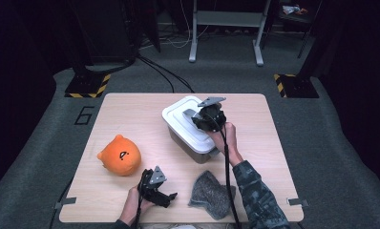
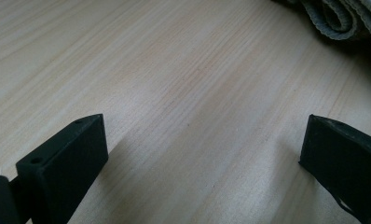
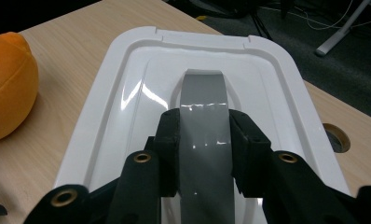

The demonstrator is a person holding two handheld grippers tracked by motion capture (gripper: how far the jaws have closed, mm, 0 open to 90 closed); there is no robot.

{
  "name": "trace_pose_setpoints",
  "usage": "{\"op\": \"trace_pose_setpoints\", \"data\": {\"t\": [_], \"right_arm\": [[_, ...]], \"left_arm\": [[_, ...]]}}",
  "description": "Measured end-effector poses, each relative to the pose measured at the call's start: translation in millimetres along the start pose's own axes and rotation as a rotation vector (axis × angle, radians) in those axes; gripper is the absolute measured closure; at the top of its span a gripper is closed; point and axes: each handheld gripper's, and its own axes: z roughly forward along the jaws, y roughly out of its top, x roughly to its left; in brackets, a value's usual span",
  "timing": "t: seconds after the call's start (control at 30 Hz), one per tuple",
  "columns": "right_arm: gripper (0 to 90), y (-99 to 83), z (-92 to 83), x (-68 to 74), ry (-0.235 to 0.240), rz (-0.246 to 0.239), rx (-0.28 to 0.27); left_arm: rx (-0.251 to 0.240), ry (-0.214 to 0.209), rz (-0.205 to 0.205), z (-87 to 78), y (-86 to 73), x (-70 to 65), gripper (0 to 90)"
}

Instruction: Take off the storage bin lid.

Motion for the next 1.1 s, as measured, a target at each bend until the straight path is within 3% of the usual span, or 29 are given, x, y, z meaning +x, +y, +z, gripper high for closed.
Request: {"op": "trace_pose_setpoints", "data": {"t": [0.6, 1.1], "right_arm": [[66.6, 12.4, -33.2, -1.4, -0.029, -0.024, -0.053], [66.6, 12.6, -58.9, -17.7, -0.076, -0.009, -0.08]], "left_arm": [[0.0, 0.0, 0.0, -0.1, 0.0, -0.2, 0.2], [0.001, -0.002, -0.001, 0.0, 0.0, 0.1, 0.2]]}}
